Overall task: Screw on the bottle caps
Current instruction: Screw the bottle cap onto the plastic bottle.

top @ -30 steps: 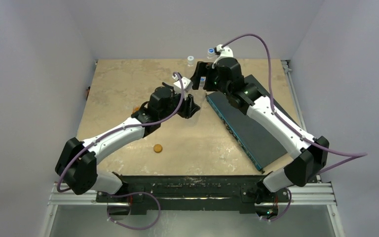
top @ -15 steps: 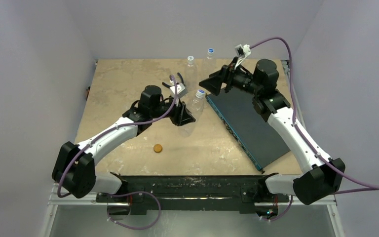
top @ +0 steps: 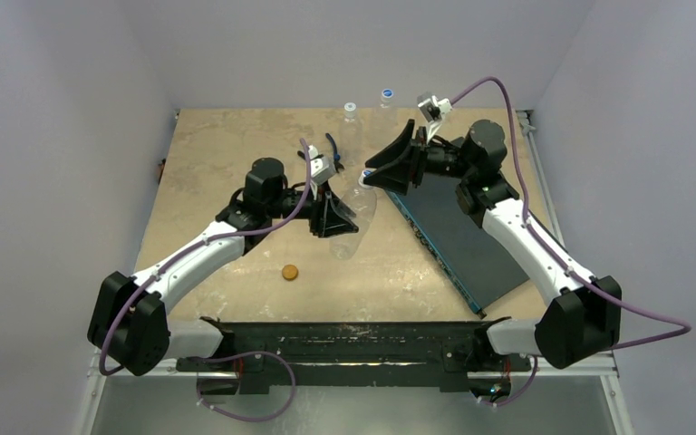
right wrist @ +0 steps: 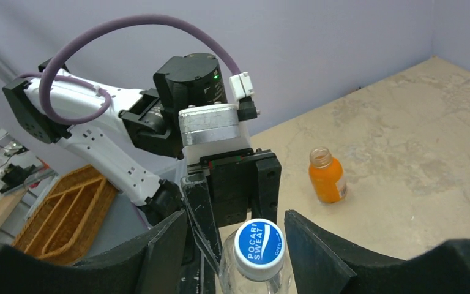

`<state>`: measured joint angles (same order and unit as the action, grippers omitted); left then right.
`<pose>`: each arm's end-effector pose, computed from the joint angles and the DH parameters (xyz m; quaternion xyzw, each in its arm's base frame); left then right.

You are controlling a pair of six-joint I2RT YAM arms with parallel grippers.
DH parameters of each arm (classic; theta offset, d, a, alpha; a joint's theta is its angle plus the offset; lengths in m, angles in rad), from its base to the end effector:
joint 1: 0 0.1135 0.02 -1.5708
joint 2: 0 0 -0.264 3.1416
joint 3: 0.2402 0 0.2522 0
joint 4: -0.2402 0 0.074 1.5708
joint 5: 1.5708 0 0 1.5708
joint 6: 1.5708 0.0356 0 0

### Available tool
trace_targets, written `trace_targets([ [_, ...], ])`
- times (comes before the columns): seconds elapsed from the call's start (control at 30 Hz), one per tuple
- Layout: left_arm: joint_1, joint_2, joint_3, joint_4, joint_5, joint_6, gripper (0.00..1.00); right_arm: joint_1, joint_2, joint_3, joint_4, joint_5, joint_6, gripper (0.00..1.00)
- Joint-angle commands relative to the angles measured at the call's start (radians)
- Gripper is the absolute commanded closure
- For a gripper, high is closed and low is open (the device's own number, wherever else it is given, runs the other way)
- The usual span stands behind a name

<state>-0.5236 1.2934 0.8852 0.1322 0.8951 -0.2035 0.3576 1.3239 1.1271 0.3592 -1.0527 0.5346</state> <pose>0.2364 -0.1685 0.2990 0.3723 0.6683 -0.5160 0.3854 0.2682 0.1332 0.3953 -0.3319 0.5914 0.5777 0.4542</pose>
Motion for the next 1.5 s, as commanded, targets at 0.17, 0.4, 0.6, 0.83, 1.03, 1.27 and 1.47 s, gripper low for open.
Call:
trace_targets([
  [0.17,0.007,-0.012,-0.004,0.146,0.056,-0.069,1.0,-0.006,0.0,-0.028,0.132,-0.084,0.056,0.42],
  [0.4,0.007,-0.003,-0.005,0.165,0.058,-0.082,1.0,-0.005,0.003,-0.042,0.156,-0.068,0.08,0.46],
  [0.6,0.007,-0.015,-0.012,0.158,0.061,-0.08,1.0,-0.004,0.021,-0.036,0.149,-0.045,0.077,0.39],
  [0.83,0.007,-0.01,-0.013,0.161,0.061,-0.082,1.0,-0.003,0.022,-0.028,0.139,-0.038,0.078,0.47],
  [1.03,0.007,0.002,-0.007,0.17,0.048,-0.088,1.0,0.004,0.018,-0.027,0.135,-0.042,0.09,0.68],
  [1.27,0.002,0.013,0.019,0.132,-0.127,-0.065,1.0,0.026,0.01,0.042,-0.19,0.146,-0.052,1.0],
  [1.47,-0.054,0.022,0.067,0.061,-0.406,0.008,1.0,0.095,-0.003,0.081,-0.416,0.434,-0.077,1.0],
])
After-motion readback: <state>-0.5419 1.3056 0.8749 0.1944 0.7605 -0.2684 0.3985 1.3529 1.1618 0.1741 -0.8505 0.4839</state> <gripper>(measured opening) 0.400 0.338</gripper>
